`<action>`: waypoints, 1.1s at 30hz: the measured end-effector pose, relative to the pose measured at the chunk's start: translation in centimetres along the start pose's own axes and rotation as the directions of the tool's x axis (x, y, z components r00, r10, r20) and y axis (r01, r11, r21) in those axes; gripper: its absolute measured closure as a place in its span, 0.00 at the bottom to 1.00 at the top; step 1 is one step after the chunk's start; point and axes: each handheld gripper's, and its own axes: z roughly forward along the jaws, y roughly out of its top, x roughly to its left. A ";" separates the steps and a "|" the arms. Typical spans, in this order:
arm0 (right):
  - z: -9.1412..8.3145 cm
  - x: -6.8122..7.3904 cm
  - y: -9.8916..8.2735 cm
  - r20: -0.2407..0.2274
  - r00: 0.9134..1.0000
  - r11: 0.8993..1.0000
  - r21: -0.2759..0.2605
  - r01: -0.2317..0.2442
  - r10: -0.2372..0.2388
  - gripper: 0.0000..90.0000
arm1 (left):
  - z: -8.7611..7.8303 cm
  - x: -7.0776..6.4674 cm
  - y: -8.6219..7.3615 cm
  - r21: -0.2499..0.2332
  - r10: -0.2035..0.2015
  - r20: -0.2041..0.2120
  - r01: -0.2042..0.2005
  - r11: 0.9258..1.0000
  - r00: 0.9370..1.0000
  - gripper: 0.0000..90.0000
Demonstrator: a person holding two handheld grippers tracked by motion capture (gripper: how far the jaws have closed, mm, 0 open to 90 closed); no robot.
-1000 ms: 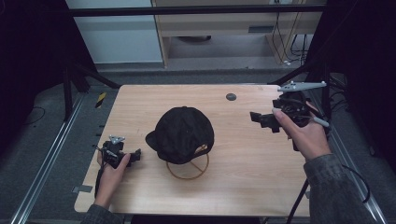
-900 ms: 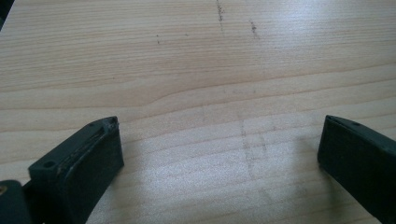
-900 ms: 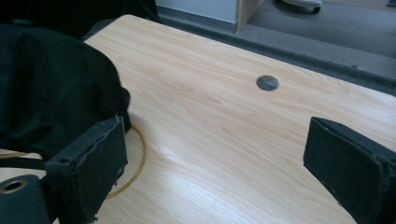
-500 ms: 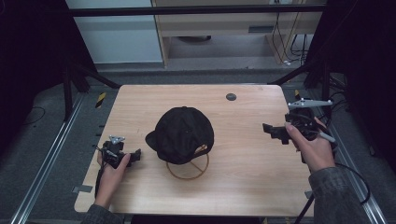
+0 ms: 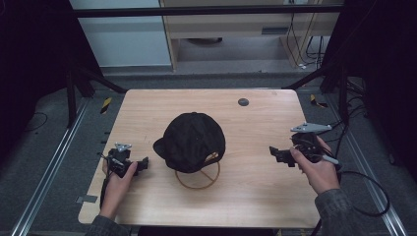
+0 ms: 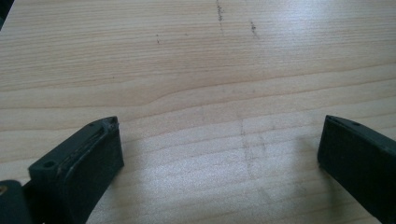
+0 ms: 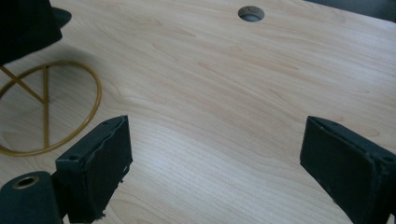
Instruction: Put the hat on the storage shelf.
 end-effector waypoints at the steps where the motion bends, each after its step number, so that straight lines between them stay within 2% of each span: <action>1: 0.2 0.1 -0.2 0.001 1.000 1.000 0.000 0.007 -0.007 0.10 | 0.0 0.0 0.0 0.000 0.000 0.000 0.000 1.000 1.000 0.00; 17: 3.4 2.0 -4.2 -0.041 0.999 0.999 0.044 0.002 0.000 0.11 | 0.0 0.0 0.0 0.000 0.000 0.000 0.000 1.000 1.000 0.00; 21: 4.4 2.6 -5.1 -0.051 0.999 0.998 0.061 0.013 -0.009 0.10 | 0.0 0.0 0.0 0.000 0.000 0.000 0.000 1.000 1.000 0.00; 33: 6.5 4.5 -7.0 -0.085 0.996 0.996 0.084 0.010 -0.003 0.11 | 0.0 0.0 0.0 0.000 0.000 0.000 0.000 1.000 1.000 0.00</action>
